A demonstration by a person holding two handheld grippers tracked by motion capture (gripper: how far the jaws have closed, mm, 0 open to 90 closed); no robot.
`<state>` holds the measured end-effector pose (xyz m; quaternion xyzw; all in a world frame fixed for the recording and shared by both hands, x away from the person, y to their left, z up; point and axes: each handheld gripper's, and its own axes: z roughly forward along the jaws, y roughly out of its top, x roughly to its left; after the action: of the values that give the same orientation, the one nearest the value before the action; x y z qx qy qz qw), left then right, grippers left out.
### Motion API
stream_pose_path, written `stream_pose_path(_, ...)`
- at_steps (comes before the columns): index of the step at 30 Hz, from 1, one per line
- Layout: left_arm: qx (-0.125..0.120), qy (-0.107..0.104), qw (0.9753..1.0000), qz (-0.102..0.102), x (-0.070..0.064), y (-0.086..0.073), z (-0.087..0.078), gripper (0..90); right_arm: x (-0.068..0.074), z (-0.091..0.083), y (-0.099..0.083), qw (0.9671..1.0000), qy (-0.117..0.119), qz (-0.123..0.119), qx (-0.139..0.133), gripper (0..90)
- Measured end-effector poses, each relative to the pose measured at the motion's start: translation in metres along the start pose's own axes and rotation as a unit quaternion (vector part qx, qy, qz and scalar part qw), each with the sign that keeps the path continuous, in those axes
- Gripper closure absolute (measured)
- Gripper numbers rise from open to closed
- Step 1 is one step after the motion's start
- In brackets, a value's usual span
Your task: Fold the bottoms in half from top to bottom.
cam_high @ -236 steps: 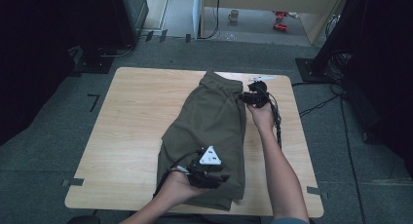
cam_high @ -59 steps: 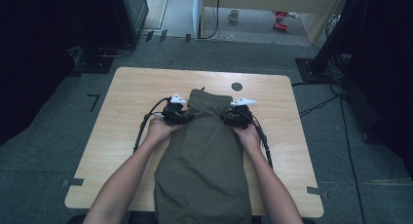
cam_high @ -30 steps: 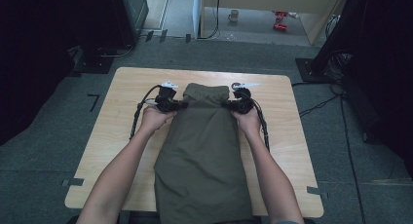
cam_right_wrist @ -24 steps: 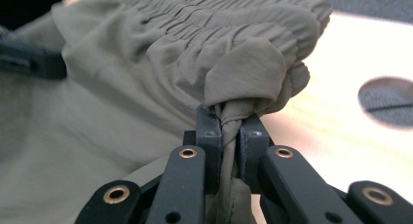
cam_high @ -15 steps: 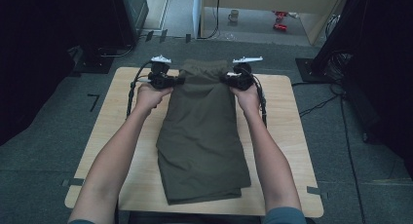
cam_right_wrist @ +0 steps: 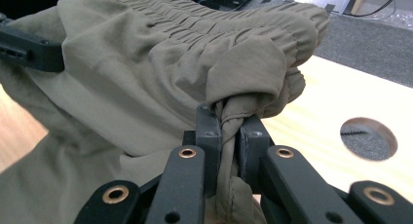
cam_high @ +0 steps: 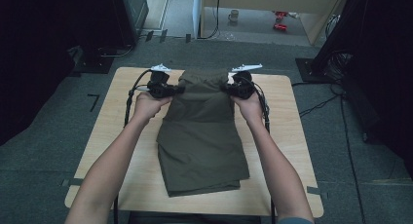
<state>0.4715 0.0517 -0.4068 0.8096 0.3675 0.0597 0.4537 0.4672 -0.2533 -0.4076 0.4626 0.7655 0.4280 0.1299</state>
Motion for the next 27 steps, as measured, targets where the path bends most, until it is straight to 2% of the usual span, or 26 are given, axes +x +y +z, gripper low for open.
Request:
stream_pose_path(6,0.013,-0.002,0.9998,0.014,-0.018,-0.021,-0.007,89.7,0.009,-0.01,-0.021,0.9998,0.016,0.003,0.012,82.1)
stream_pose_path(11,0.016,-0.002,0.9995,0.026,-0.032,-0.039,-0.017,89.6,0.02,-0.019,-0.038,0.9995,0.028,-0.008,0.011,81.8)
stream_pose_path(13,0.015,-0.003,0.9996,0.023,-0.038,-0.047,-0.02,89.6,0.025,-0.022,-0.045,0.9994,0.032,-0.012,0.01,81.8)
stream_pose_path(16,0.017,0.002,0.9993,0.035,-0.047,-0.059,-0.024,89.5,0.032,-0.026,-0.055,0.999,0.033,-0.026,0.012,81.6)
stream_pose_path(19,0.012,-0.003,0.9994,0.033,-0.056,-0.074,-0.027,89.4,0.037,-0.03,-0.067,0.9988,0.039,-0.026,0.014,81.4)
stream_pose_path(22,0.018,-0.005,0.9993,0.031,-0.061,-0.09,-0.027,89.3,0.04,-0.031,-0.082,0.9984,0.048,-0.023,0.017,81.2)
stream_pose_path(27,0.051,-0.005,0.9981,0.033,-0.065,-0.115,-0.017,89.3,0.045,-0.022,-0.11,0.9977,0.052,-0.017,0.039,81.2)
